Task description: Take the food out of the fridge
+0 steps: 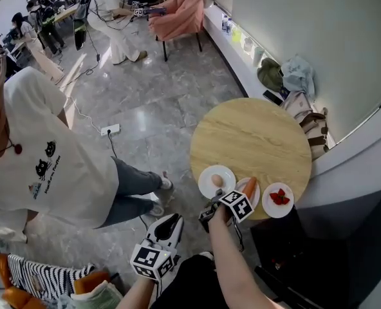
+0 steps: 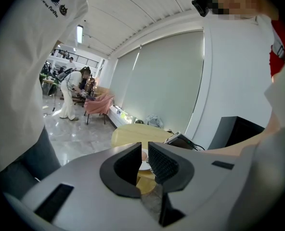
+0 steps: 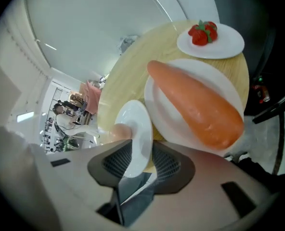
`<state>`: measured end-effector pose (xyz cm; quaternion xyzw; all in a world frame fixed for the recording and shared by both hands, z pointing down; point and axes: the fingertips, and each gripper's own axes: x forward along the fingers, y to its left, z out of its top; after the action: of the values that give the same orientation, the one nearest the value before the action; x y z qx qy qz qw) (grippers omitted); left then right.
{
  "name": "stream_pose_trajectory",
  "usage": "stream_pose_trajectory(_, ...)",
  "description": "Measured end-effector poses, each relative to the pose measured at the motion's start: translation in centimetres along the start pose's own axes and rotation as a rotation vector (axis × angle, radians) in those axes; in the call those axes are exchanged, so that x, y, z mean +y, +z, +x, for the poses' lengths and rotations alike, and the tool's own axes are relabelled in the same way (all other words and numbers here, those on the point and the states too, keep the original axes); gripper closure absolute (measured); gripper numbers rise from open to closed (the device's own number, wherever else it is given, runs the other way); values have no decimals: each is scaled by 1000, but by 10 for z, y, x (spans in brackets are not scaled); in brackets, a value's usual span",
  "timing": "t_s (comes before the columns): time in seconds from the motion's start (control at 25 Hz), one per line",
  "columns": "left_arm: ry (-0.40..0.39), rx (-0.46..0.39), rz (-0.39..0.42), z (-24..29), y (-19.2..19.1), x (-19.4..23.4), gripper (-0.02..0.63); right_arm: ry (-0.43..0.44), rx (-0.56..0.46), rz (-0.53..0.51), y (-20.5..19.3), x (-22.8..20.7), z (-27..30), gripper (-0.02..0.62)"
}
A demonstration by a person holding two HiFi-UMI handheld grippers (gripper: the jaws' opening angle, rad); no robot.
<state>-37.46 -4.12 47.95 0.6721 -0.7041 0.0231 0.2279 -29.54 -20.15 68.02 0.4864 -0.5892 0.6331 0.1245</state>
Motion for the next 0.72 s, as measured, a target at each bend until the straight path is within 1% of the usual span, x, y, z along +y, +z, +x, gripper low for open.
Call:
stream_pose_trajectory(0.08,-6,-8,0,0,3,0,560,-37,-3,-32,3,2,-2,482)
stream_pose_trajectory(0.12,-10,-11,0,-1,4,-1,560,-50,12,-63,3,4,1,479)
stream_pose_trajectory(0.2,-20,-19,-1,-2,7,-3,560,-84,88,-141,-2,8,9,477)
stream_pose_trajectory(0.28,-31,-26,-1,-4,9,-7,560,-125,160,-198,-4,10,15,477)
stream_pose_trajectory(0.36,-40,-30,1,-5,9,-10,560,-161,177,-270,3,11,15,479)
stream_pose_trajectory(0.44,-44,-32,3,-7,9,-12,560,-212,161,-406,15,11,14,479)
stream_pose_trajectory(0.52,-43,-35,0,-10,9,-11,560,-282,114,-618,34,12,13,479)
stream_pose_trajectory(0.6,-37,-38,-2,-14,10,-8,560,-349,39,-831,51,21,8,479)
stream_pose_trajectory(0.64,-34,-40,-2,-15,10,-6,560,-362,5,-895,56,27,4,479)
stream_pose_trajectory(0.68,-32,-42,-3,-16,11,-3,560,-355,-23,-922,58,33,-1,479)
stream_pose_trajectory(0.72,-30,-44,-4,-17,12,-2,560,-330,-47,-917,60,39,-7,479)
